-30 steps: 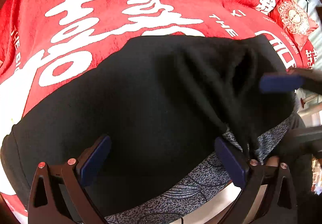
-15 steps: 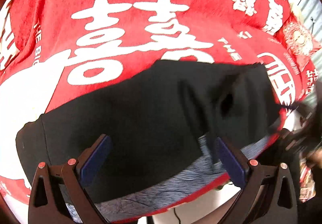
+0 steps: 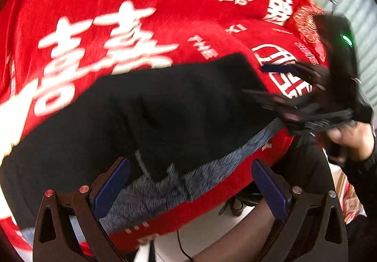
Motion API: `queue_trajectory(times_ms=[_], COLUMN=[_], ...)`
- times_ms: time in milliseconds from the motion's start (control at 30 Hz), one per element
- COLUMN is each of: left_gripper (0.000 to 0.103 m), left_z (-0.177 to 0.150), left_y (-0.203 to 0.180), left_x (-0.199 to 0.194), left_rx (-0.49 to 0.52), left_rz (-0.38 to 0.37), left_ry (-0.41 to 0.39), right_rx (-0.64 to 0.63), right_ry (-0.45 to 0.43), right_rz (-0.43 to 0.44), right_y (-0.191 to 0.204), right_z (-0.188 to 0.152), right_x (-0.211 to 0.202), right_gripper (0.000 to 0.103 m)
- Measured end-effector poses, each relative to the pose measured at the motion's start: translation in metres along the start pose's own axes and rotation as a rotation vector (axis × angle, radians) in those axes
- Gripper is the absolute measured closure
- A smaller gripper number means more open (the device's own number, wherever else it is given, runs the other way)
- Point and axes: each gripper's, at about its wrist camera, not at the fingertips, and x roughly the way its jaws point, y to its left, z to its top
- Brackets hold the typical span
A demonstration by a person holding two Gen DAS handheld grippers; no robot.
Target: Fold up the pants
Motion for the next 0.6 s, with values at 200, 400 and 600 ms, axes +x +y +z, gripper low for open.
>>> queue_trajectory(times_ms=[200, 400, 600], left_gripper=[0.000, 0.000, 0.000], left_z=[-0.014, 0.005, 0.054], left_y=[0.022, 0.002, -0.030], left_x=[0.004, -0.002, 0.035], left_rx=[-0.112, -0.076, 0.076], left_rz=[0.034, 0.000, -0.063], left_ry=[0.035, -0.036, -0.053], right_rx=[-0.306, -0.122, -0.045], right_ry=[0.085, 0.025, 0.016], right_rz=[-0.175, -0.070, -0.137], right_y=[0.064, 0.033, -0.021], right_z=[0.041, 0.060, -0.007], right_x=[0.101, 0.060, -0.002], right_gripper=[0.001, 0.000, 0.000])
